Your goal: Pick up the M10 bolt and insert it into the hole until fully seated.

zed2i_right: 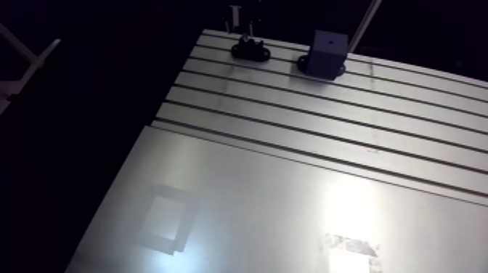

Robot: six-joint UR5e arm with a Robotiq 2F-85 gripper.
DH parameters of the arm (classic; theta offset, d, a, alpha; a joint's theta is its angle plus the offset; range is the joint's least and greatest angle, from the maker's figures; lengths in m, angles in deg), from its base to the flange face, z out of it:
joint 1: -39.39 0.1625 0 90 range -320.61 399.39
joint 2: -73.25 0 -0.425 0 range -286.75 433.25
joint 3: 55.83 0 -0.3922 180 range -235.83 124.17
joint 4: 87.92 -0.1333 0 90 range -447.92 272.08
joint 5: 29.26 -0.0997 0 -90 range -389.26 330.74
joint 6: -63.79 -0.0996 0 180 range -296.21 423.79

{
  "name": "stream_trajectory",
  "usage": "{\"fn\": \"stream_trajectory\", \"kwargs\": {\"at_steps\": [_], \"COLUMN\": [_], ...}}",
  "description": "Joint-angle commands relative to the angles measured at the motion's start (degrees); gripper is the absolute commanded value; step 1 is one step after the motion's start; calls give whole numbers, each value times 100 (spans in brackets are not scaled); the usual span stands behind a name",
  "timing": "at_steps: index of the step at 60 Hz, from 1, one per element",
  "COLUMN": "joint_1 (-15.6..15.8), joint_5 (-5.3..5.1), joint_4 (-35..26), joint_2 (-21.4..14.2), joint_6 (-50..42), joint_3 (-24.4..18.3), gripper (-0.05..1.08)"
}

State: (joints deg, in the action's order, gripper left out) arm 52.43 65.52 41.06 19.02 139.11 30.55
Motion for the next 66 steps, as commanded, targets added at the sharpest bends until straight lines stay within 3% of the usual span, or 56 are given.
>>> {"fn": "stream_trajectory", "kwargs": {"at_steps": [1,66], "joint_1": [-10,-47], "joint_5": [1,9], "joint_4": [-7,-43], "joint_2": [23,30], "joint_6": [4,22], "joint_3": [14,41], "gripper": [40,59]}}
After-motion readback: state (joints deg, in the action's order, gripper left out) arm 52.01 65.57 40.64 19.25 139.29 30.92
